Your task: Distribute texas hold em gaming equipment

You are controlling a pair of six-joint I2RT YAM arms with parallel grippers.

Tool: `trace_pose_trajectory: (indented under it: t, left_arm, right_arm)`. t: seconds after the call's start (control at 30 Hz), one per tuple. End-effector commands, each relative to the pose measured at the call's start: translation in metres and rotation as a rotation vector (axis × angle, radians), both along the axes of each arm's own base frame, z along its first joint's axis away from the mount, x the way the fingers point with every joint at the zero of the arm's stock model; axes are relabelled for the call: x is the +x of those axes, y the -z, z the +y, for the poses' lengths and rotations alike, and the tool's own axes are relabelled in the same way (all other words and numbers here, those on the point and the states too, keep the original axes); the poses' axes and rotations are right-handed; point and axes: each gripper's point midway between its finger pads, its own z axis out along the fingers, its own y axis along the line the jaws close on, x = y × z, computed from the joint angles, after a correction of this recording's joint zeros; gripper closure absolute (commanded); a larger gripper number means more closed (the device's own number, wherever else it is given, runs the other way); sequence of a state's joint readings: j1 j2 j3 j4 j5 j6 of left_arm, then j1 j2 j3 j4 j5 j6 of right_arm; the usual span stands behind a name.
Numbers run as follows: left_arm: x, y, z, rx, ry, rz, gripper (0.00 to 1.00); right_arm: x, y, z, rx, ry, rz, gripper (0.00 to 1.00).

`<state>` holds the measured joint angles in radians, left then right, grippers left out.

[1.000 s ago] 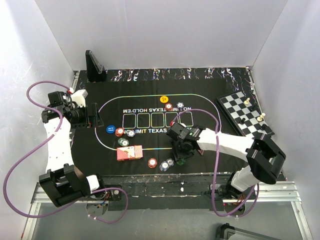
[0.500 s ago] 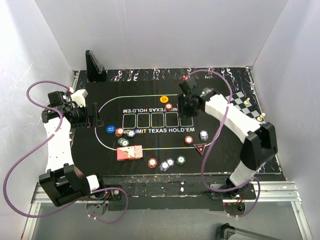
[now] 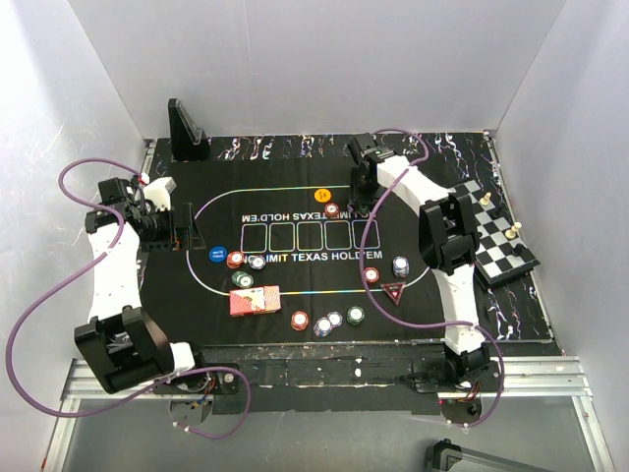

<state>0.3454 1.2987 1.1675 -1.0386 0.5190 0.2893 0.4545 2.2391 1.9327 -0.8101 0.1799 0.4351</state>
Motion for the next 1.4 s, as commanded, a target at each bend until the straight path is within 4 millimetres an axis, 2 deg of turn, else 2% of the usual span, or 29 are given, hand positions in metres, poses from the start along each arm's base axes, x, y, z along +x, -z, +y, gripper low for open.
trace_pose_trajectory:
  t: [0.0,0.17,0.33,0.57,0.63,0.87,1.0,1.13,1.27,1.37]
  left_arm:
    - [0.008,-0.010,0.000,-0.002,0.026,-0.056,0.00]
    - [0.009,-0.005,0.000,-0.008,0.025,-0.043,0.00]
    - [0.009,-0.001,0.000,-0.012,0.023,-0.037,0.00]
    - [0.009,-0.001,0.000,-0.012,0.026,-0.039,0.00]
    - [0.008,-0.002,-0.002,-0.020,0.028,-0.038,0.00]
    - [0.007,-0.008,-0.008,-0.048,0.047,-0.051,0.00]
    - [0.005,-0.012,-0.010,-0.048,0.056,-0.061,0.00]
    - [0.004,-0.017,-0.009,-0.040,0.055,-0.071,0.00]
    - [0.002,-0.023,-0.009,-0.028,0.051,-0.087,0.00]
    - [-0.001,-0.026,-0.010,-0.027,0.050,-0.092,0.00]
  right_arm:
    - [0.030,-0.023,-0.005,0.026,0.021,-0.077,0.87]
    - [0.043,-0.017,-0.019,0.026,0.053,-0.073,0.87]
    - [0.047,-0.010,-0.029,0.028,0.075,-0.056,0.87]
    - [0.048,0.013,-0.035,0.018,0.091,-0.008,0.85]
    - [0.048,0.020,-0.036,0.016,0.097,0.004,0.80]
    - [0.053,0.023,-0.036,0.036,0.111,0.018,0.38]
    - [0.051,0.006,-0.036,0.044,0.110,-0.004,0.22]
    - [0.044,-0.026,-0.041,0.041,0.123,-0.043,0.18]
    - [0.021,-0.069,-0.040,0.056,0.115,-0.116,0.18]
    - [-0.013,-0.105,-0.031,0.083,0.081,-0.162,0.16]
